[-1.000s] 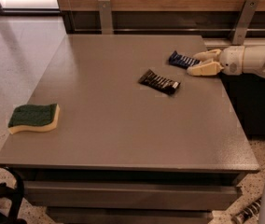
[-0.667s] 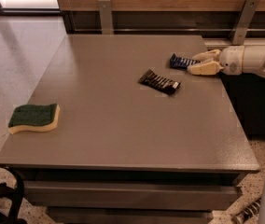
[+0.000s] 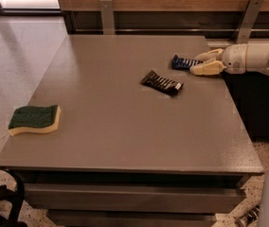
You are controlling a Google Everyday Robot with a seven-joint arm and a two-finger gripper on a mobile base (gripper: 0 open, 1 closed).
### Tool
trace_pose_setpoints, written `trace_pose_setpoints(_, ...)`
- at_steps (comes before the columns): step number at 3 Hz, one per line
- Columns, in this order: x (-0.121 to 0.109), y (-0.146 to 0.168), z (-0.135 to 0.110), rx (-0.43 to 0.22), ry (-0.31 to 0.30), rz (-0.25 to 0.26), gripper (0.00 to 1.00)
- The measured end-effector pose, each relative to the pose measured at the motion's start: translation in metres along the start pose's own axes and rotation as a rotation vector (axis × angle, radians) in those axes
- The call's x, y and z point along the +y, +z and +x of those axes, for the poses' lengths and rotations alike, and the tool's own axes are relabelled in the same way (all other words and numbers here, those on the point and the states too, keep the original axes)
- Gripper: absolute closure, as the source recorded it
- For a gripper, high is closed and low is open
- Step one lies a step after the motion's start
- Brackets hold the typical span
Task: Move rxbar blueberry near sponge
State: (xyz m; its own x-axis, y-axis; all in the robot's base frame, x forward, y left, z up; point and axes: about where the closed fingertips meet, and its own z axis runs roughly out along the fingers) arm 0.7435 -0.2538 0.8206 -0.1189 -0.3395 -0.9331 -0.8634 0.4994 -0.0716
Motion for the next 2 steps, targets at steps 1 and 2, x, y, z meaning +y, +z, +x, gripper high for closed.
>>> trace_pose_setpoints(1, 0.001, -0.02, -0.032, 0.049, -0.053, -0.009, 1.0)
trace_pose_setpoints(2, 0.005, -0.041, -0.063, 0.071, -0.091, -0.003, 1.0)
